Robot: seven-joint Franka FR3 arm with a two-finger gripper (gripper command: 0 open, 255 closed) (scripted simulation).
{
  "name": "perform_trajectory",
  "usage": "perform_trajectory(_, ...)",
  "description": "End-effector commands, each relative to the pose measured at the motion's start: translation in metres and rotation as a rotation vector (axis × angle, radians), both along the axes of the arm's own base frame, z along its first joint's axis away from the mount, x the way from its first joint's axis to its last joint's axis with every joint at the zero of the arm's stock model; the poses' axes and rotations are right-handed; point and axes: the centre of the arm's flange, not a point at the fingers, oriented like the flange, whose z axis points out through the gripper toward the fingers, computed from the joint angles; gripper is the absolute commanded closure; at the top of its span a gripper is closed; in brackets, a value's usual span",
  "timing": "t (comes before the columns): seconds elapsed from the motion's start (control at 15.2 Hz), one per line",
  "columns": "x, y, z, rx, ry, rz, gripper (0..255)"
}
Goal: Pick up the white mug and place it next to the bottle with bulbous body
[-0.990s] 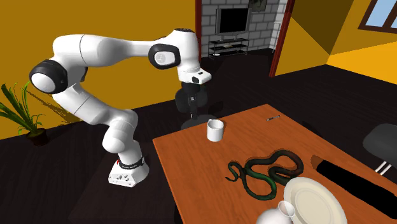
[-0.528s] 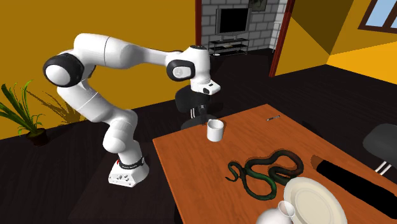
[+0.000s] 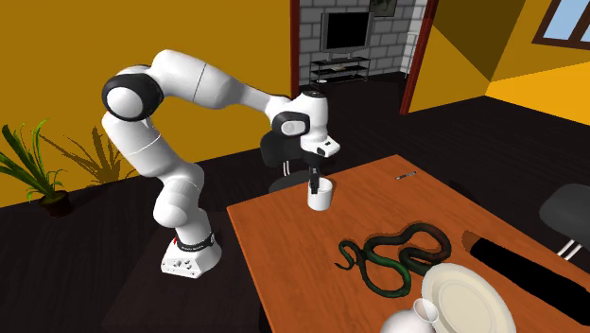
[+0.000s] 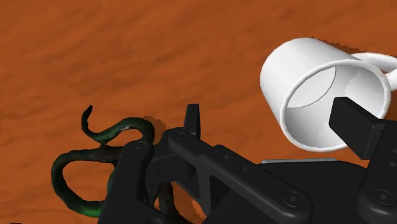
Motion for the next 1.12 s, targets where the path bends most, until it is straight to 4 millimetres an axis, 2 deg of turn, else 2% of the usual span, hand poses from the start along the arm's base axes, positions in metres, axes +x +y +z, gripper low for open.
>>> perform_trajectory(0.0,0.013,0.013,-0.022,0.007,0.005,-0.015,0)
perform_trajectory(0.2,0.032,0.032,-0.050,0.016,0.013,-0.037,0)
perform_trajectory(0.66,0.033,0.032,-0.087,0.016,0.013,-0.037,0)
perform_trajectory(1.06,0.033,0.032,-0.090,0.016,0.013,-0.037,0)
